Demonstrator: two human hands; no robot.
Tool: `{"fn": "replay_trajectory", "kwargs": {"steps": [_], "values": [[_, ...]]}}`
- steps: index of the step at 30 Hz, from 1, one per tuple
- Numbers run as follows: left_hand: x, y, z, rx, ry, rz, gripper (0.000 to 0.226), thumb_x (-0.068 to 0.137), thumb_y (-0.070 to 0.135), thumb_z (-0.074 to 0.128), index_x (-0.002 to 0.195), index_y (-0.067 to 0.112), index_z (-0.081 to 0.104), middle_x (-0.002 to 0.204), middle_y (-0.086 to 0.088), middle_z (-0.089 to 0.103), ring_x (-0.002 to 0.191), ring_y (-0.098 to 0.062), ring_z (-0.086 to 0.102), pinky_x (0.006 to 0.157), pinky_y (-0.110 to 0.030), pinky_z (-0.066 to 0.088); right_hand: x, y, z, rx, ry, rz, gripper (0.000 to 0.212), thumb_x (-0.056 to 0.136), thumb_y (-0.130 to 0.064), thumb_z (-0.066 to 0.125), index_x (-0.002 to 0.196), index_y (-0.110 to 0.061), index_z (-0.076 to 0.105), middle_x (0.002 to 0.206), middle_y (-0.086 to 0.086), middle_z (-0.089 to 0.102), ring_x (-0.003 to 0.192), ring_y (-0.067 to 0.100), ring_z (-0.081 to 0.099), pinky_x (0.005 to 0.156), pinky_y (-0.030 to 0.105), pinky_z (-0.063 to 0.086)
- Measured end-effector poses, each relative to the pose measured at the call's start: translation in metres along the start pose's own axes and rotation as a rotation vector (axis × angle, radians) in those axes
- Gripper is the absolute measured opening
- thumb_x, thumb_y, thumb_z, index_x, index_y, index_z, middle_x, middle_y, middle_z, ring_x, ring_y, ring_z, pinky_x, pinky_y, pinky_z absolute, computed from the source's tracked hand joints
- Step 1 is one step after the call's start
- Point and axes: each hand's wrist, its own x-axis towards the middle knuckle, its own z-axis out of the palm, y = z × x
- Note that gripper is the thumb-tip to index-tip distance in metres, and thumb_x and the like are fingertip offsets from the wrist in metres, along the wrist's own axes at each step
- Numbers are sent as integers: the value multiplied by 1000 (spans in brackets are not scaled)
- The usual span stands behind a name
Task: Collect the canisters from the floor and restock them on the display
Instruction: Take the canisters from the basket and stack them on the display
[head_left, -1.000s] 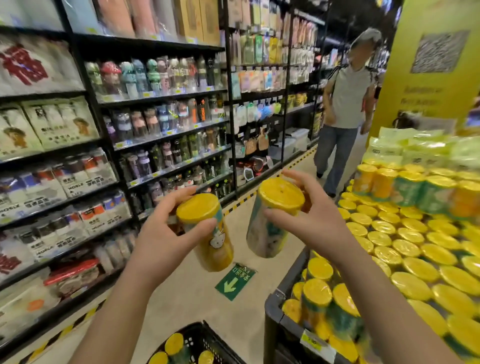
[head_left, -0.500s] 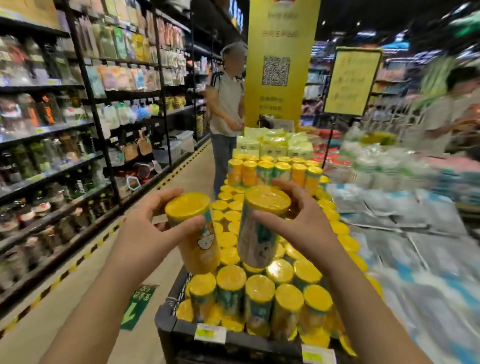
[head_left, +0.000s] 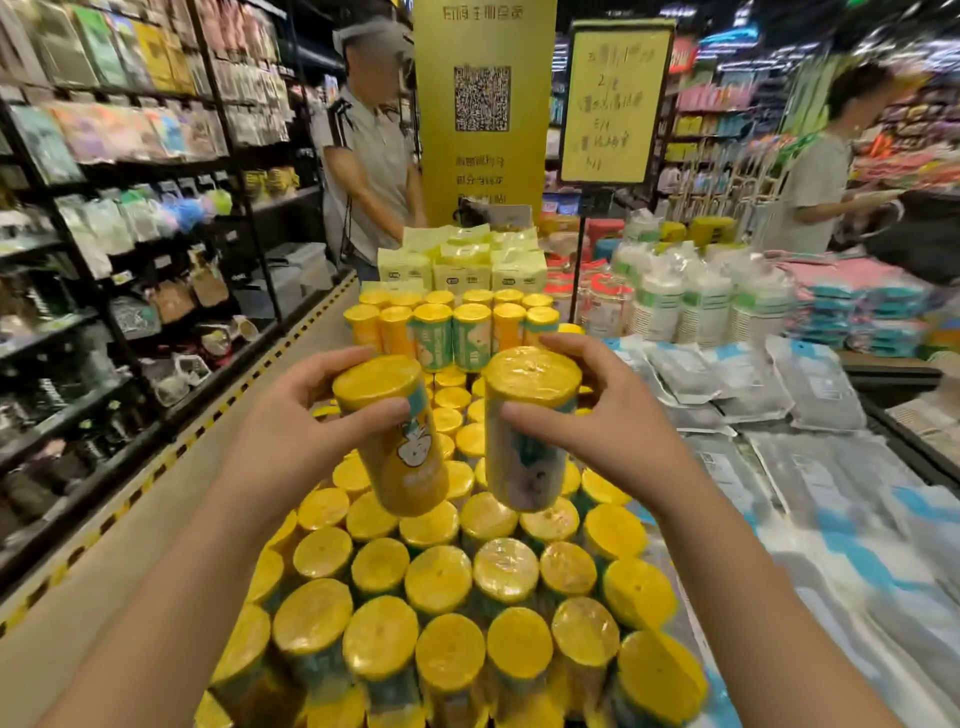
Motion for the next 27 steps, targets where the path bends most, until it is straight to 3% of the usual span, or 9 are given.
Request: {"fn": "replay_trajectory", "kwargs": {"steps": [4, 10, 13, 18, 25, 27], "values": [[25, -6, 33, 4, -14, -2, 72, 57, 56, 85, 125, 43, 64, 119, 16, 70, 105, 0, 67, 88, -34, 57, 29, 29, -16, -3, -25, -14, 77, 65, -58, 87, 133, -48, 53, 123, -29, 60, 110, -9, 58, 85, 15, 49], [51, -21, 43, 59, -24, -21, 77, 60, 52, 85, 132, 35, 63, 125, 16, 68, 112, 1, 64, 92, -30, 56, 62, 53, -10, 11, -61, -7, 79, 65, -57, 88, 135, -46, 53, 126, -28, 59, 113, -6, 58, 92, 25, 53], [67, -31, 37, 77, -36, -31, 75, 62, 50, 86, 132, 36, 63, 127, 19, 66, 110, 5, 63, 87, -22, 54, 77, 59, 2, 11, -70, 3, 79, 65, -58, 88, 135, -46, 53, 125, -28, 59, 114, -5, 58, 92, 26, 53], [100, -55, 23, 93, -60, -58, 77, 61, 54, 85, 132, 37, 62, 125, 18, 66, 110, 3, 63, 86, -22, 54, 99, 64, 30, -3, -59, 27, 81, 67, -55, 88, 138, -44, 51, 126, -30, 56, 111, -12, 55, 81, 11, 47], [180, -99, 13, 178, -68, -65, 74, 71, 50, 85, 137, 32, 57, 125, 15, 63, 105, 5, 60, 70, -6, 45, 134, 70, 73, -33, -40, 48, 86, 65, -58, 87, 140, -41, 51, 133, -21, 57, 121, 3, 56, 98, 30, 52], [208, -116, 14, 222, -66, -68, 76, 73, 51, 84, 140, 29, 55, 128, 12, 62, 109, -1, 60, 77, -10, 46, 143, 71, 81, -38, -28, 52, 86, 65, -57, 87, 141, -39, 51, 134, -20, 56, 121, 3, 56, 96, 26, 51]]}}
